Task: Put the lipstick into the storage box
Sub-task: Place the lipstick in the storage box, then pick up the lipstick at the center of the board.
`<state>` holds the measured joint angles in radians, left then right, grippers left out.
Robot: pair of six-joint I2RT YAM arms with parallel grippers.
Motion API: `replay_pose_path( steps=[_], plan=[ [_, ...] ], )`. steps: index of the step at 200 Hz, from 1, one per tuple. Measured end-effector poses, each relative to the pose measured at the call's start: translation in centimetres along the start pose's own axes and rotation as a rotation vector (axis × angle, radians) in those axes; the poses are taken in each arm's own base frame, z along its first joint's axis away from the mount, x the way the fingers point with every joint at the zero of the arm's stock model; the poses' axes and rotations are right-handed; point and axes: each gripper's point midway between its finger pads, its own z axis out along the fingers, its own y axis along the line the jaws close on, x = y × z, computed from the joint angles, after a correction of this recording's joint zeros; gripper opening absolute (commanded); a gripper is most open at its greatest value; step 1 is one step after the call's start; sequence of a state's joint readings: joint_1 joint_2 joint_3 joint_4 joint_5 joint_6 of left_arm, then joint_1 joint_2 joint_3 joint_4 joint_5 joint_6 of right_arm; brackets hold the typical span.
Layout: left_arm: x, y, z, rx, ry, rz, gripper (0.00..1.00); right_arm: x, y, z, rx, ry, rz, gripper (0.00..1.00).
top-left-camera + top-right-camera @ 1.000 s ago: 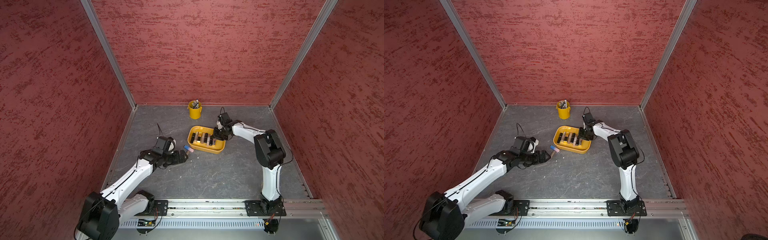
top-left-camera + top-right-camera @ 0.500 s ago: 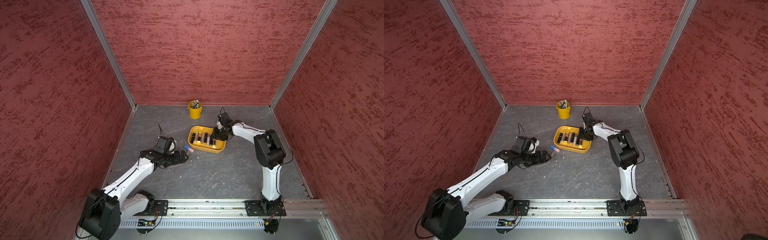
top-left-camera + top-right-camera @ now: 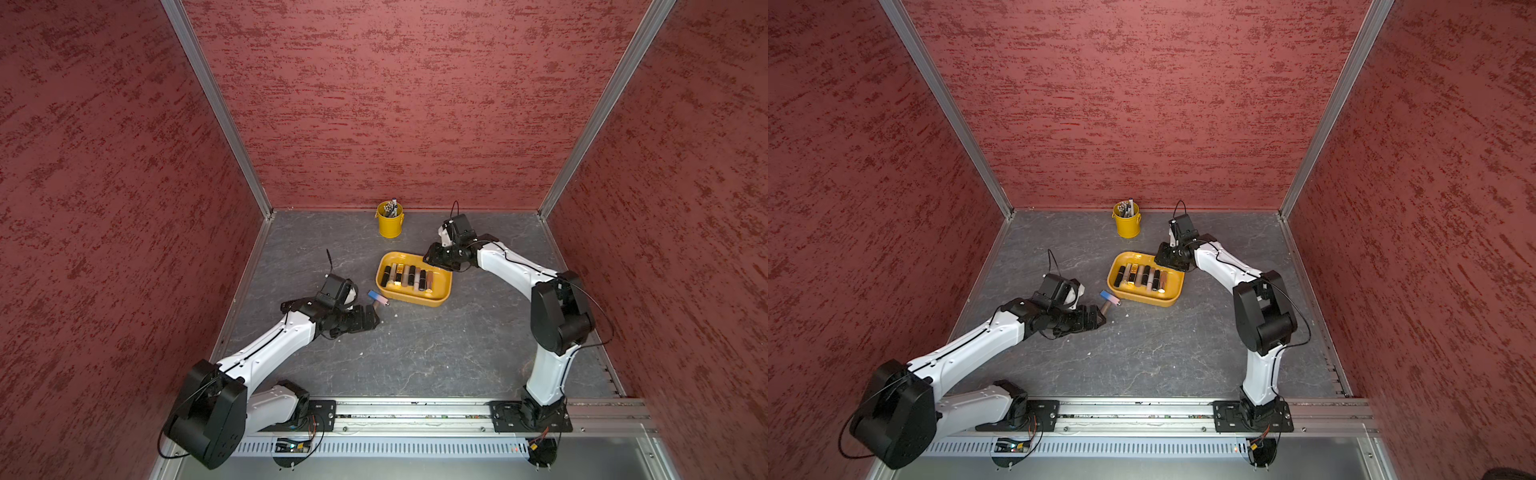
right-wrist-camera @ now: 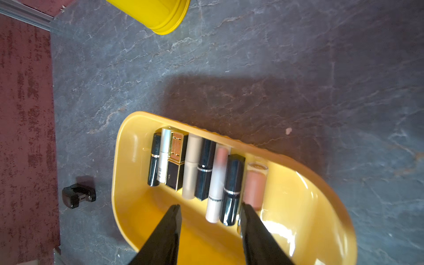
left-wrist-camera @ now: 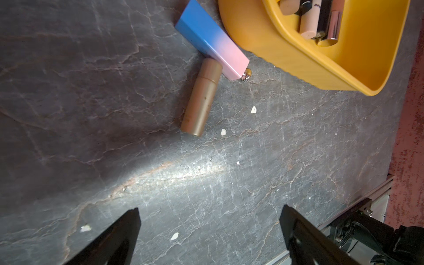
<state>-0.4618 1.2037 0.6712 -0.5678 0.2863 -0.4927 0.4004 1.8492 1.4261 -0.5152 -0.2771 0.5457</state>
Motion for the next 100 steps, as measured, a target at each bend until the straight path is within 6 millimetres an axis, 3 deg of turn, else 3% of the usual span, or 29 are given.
replay_pose_path(
  steps=[63, 100],
  plan=[
    [-2.4, -1.2, 1.8, -0.098, 0.0, 0.119, 0.98, 3.0, 1.5, -5.9, -0.087, -0.041, -0.007, 0.46],
    [-3.7, -1.6, 3.8, -0.19, 0.025, 0.212, 0.8, 5.3, 1.1, -8.3, -0.111, -0.049, -0.005, 0.46]
  ],
)
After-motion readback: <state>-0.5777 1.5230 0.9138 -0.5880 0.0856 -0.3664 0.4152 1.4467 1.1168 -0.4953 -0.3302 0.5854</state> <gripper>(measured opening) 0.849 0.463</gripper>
